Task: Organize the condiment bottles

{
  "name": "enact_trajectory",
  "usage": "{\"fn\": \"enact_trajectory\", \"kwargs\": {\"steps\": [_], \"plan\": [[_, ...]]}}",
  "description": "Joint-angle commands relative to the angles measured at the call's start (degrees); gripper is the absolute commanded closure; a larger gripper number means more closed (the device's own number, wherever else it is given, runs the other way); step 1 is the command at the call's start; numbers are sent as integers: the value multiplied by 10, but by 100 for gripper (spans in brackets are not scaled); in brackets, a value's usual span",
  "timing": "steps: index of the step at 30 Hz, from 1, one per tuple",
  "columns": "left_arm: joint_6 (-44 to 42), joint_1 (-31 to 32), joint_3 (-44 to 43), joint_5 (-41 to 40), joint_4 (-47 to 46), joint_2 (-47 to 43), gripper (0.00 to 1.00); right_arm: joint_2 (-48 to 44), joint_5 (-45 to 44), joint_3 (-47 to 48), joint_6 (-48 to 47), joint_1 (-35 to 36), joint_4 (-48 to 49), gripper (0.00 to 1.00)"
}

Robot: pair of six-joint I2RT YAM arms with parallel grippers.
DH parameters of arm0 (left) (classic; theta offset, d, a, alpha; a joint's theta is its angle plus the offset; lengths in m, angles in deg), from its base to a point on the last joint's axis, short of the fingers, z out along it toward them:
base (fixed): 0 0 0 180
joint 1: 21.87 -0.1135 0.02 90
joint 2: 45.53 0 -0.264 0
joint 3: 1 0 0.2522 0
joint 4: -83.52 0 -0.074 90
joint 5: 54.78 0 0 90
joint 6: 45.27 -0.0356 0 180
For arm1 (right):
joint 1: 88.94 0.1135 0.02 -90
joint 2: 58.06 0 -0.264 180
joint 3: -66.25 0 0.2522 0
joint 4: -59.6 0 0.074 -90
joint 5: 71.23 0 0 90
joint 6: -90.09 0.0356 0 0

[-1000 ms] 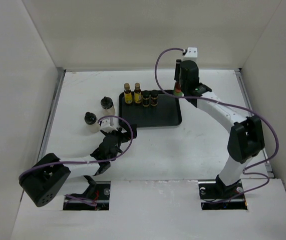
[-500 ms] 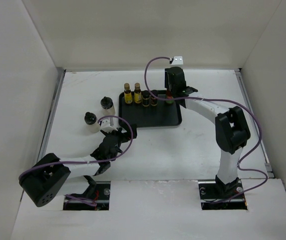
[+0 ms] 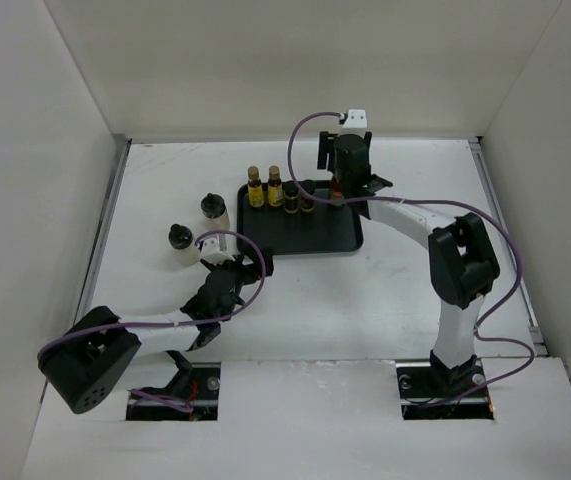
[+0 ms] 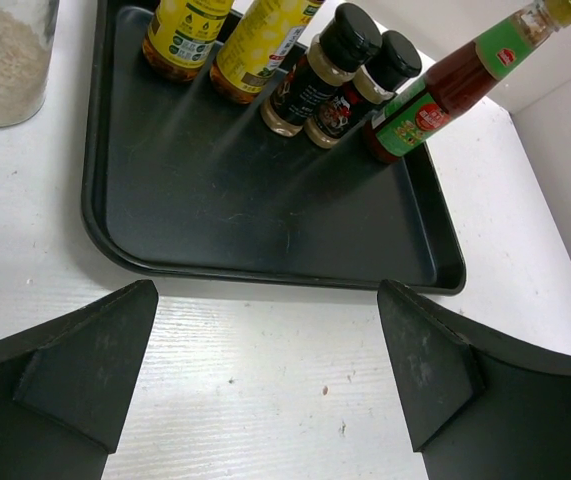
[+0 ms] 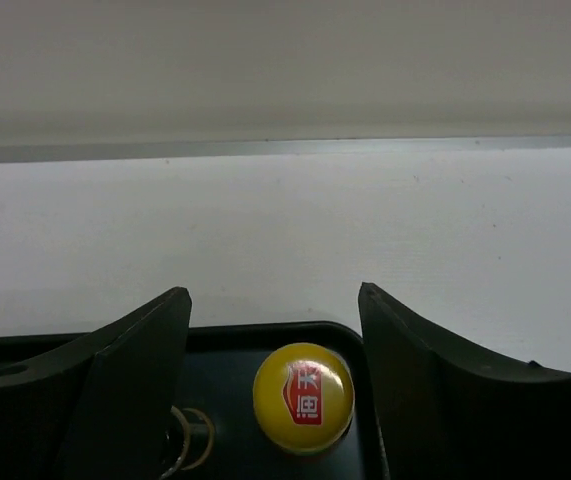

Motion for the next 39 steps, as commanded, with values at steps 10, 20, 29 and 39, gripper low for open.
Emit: {"fn": "enact_trajectory", "kwargs": {"steps": [10, 20, 29, 39], "plan": [[-36, -6, -76, -17, 59, -30, 10, -284, -10, -203, 53, 17, 50, 5], [-72, -13, -196, -111, 304, -84, 34, -486, 28, -512, 212, 81, 45, 72], [-62, -113, -243, -204, 481, -116, 15, -519, 63, -580, 214, 140, 107, 15], [-61, -180, -284, -236, 555, -57, 15, -506, 83, -590, 218, 144, 116, 6]]}}
